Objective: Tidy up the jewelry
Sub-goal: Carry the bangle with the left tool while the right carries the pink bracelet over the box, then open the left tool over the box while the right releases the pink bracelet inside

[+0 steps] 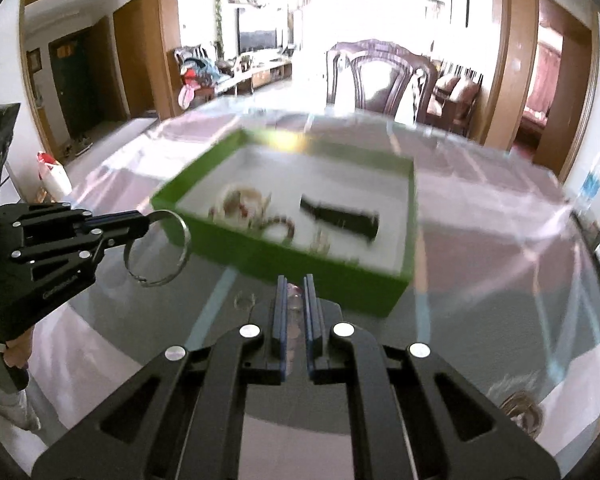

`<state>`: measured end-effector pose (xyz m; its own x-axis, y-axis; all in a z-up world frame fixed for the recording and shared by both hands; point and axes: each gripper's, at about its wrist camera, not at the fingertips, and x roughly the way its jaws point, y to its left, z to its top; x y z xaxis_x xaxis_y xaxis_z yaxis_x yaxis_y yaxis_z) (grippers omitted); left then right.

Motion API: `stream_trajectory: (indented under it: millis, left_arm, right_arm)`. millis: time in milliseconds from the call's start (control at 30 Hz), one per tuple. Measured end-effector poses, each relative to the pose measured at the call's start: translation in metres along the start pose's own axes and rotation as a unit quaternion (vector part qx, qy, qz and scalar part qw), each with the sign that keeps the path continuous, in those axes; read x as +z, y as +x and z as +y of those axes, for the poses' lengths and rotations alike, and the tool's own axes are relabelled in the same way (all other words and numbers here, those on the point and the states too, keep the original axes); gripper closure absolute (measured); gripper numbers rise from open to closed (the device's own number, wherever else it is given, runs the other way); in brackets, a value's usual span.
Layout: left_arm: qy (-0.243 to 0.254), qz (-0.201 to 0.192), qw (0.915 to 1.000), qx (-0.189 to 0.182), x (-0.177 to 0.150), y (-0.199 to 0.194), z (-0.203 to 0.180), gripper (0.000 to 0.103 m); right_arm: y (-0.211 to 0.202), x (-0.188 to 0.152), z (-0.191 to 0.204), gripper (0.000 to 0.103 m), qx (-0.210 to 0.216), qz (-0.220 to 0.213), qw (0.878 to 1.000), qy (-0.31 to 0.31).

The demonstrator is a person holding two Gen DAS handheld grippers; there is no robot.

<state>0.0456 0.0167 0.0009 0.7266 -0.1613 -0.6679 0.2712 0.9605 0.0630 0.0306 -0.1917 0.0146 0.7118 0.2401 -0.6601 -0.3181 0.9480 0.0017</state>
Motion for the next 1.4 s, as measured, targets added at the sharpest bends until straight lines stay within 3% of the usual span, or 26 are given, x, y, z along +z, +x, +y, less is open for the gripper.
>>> stream_trajectory:
  millis: [200,400,667,833,900,933,967,1167,1200,1300,1400]
  left_arm:
    - [0.005,-0.017,0.9993,0.034,0.046,0.001,0.014,0.099]
    - [-0.018,-0.004,0.9986,0.049,0.082,0.040,0.032,0.099]
    - [-0.047,0.057,0.9960,0.049,0.086,0.113,0.037,0.099]
    - [-0.057,0.064,0.9953,0.046,0.085,0.134,0.041,0.096]
    - [-0.061,0.059,0.9955,0.041,0.083,0.133,0.043,0.092]
    - [-0.061,0.058,0.9955,0.044,0.082,0.130,0.043,0.081]
    - [-0.060,0.058,0.9954,0.047,0.080,0.126,0.043,0.078]
    - [-0.019,0.052,0.9983,0.020,0.051,0.069,0.028,0.076]
    - [-0.006,0.057,0.9983,0.012,0.043,0.062,0.021,0.075]
    - [0.024,0.069,0.9972,-0.018,0.023,0.051,0.002,0.060]
    - [0.059,0.094,0.9934,-0.029,0.003,0.058,-0.022,0.059]
  right_arm:
    - [-0.004,0.041,-0.004,0.095,-0.029,-0.033,0.999,-0.014]
    - [0.040,0.065,-0.009,0.095,-0.045,-0.016,0.999,-0.009]
    - [0.117,0.061,-0.029,0.095,-0.024,0.058,0.997,0.052]
    - [0.126,0.057,-0.034,0.095,-0.012,0.066,0.995,0.069]
    - [0.120,0.055,-0.036,0.089,-0.010,0.067,0.995,0.069]
    - [0.111,0.052,-0.038,0.081,-0.010,0.063,0.995,0.070]
    - [0.102,0.050,-0.040,0.074,-0.011,0.058,0.996,0.070]
    - [0.037,0.014,-0.054,0.072,-0.029,0.045,0.997,0.049]
    - [0.030,0.004,-0.059,0.072,-0.033,0.055,0.997,0.051]
    - [0.029,-0.030,-0.072,0.072,-0.028,0.108,0.992,0.066]
    - [0.035,-0.061,-0.074,0.072,-0.012,0.152,0.986,0.071]
